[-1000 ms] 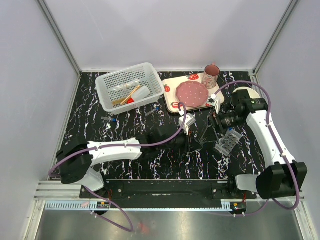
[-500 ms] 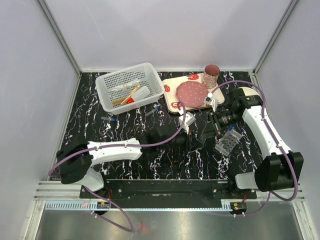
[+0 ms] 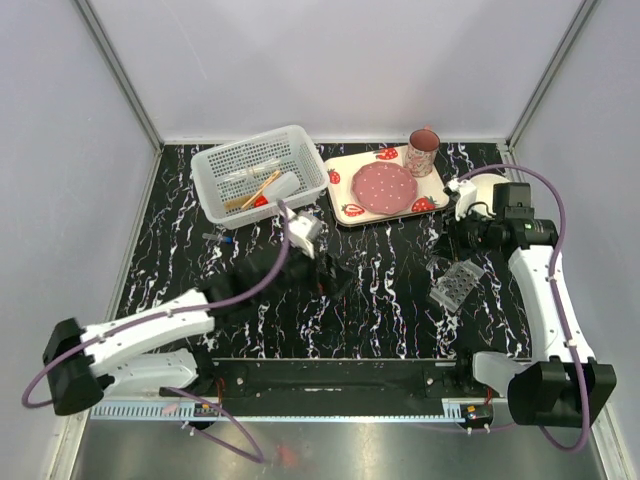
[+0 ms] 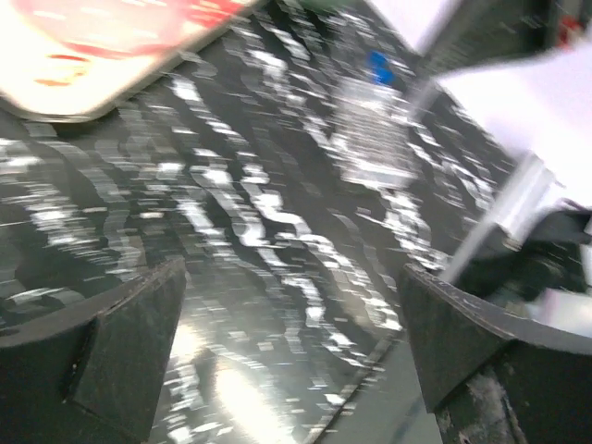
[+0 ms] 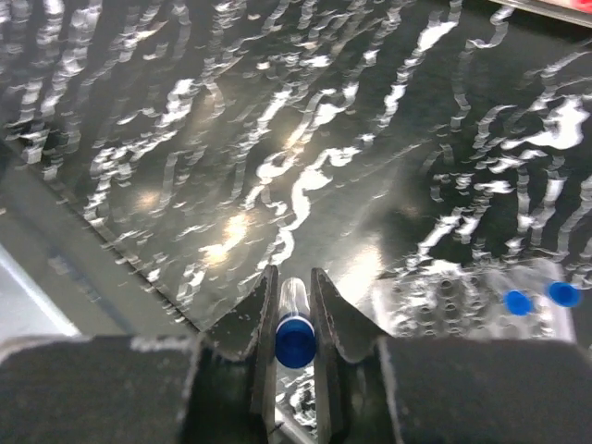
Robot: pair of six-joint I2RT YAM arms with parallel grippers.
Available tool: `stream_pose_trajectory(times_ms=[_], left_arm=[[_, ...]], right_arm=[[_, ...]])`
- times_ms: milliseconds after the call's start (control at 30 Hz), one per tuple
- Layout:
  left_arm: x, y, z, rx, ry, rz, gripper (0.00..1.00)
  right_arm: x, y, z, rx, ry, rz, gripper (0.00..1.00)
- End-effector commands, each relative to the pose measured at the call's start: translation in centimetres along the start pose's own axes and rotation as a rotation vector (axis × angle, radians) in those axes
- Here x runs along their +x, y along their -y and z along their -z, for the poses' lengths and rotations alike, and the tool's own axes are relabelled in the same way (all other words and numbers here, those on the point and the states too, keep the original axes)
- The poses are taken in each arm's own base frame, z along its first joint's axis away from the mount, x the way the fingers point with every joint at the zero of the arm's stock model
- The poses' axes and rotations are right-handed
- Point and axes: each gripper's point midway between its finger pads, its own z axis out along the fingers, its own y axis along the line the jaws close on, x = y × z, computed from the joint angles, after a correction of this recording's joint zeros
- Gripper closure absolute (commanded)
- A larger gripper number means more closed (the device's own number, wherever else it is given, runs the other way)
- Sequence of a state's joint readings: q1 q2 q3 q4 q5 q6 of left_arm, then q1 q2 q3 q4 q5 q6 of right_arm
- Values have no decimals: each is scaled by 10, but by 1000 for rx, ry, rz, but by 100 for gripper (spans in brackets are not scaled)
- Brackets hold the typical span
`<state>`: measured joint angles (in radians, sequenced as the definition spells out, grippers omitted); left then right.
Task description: Organize the chemistry lab equipment
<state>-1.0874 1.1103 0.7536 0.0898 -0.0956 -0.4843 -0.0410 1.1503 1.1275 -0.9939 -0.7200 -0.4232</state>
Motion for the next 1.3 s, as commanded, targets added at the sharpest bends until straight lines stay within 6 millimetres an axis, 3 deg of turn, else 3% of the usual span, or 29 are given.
stream_pose_trajectory(times_ms=[0,33,100,233,400,800,1267], left_arm=[[-41,-80,61,-306,6,-142,1],[-41,-107,80,-405,-37,-153,1],[-70,-117,109,-471,18,-198,1],[-73,-144,140,-589,-3,-352,1],[-31,-168,136,-639,-90,-351,1],[-26,-167,130,-614,-90,-339,1],[-23,-166,129,-607,-96,-329,1]], right_arm=[[-12,67,8,331,65,159,86],[-8,72,6,340,54,207,86],[-9,82,5,373,57,251,85],[3,99,-8,397,24,234,85],[15,111,-17,434,13,206,85],[50,124,-31,463,-54,172,83],[64,127,-37,446,-96,144,81]])
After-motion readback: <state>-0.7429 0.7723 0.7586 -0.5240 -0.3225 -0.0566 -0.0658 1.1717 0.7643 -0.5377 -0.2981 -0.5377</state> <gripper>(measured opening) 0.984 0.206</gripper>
